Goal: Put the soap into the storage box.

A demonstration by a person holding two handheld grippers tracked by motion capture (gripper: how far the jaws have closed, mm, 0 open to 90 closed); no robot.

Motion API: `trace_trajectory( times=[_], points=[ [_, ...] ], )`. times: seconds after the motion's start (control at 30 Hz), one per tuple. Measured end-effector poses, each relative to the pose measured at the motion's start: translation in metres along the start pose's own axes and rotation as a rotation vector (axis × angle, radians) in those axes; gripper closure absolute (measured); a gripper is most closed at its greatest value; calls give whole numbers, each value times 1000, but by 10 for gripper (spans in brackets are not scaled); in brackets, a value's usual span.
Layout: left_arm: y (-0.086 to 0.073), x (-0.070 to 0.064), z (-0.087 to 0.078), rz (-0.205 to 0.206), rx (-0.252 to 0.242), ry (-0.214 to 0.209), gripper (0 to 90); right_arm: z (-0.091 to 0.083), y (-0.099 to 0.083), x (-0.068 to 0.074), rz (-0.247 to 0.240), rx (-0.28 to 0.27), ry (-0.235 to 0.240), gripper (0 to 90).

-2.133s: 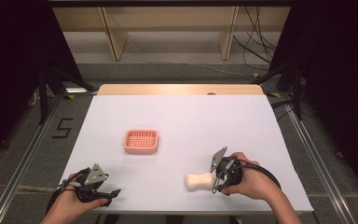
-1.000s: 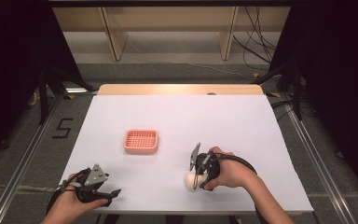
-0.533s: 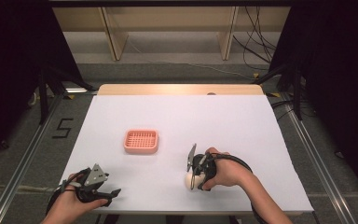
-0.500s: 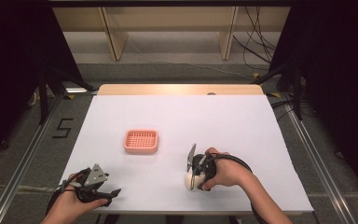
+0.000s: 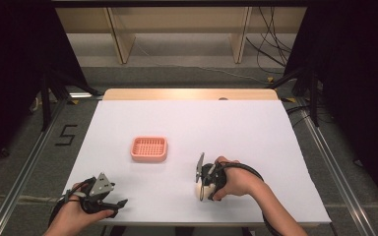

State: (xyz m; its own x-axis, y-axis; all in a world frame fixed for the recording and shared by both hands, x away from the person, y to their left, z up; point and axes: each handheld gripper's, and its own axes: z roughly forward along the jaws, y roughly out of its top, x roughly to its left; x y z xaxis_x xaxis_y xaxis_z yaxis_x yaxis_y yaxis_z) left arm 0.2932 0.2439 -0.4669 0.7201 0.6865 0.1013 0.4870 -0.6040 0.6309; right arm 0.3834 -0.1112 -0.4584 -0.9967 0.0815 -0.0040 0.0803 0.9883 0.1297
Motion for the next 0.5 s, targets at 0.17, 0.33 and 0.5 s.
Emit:
trace_trajectory(
  times=[0.17, 0.33, 0.5],
  points=[
    [0, 0, 0, 6, 10, 3, 294, -1, 0, -1, -36, 5, 3, 458],
    [0, 0, 1, 3, -1, 4, 294, -3, 2, 3, 48, 38, 18, 483],
    [-1, 0, 0, -5, -2, -2, 293, -1, 3, 0, 14, 8, 24, 481]
  ],
)
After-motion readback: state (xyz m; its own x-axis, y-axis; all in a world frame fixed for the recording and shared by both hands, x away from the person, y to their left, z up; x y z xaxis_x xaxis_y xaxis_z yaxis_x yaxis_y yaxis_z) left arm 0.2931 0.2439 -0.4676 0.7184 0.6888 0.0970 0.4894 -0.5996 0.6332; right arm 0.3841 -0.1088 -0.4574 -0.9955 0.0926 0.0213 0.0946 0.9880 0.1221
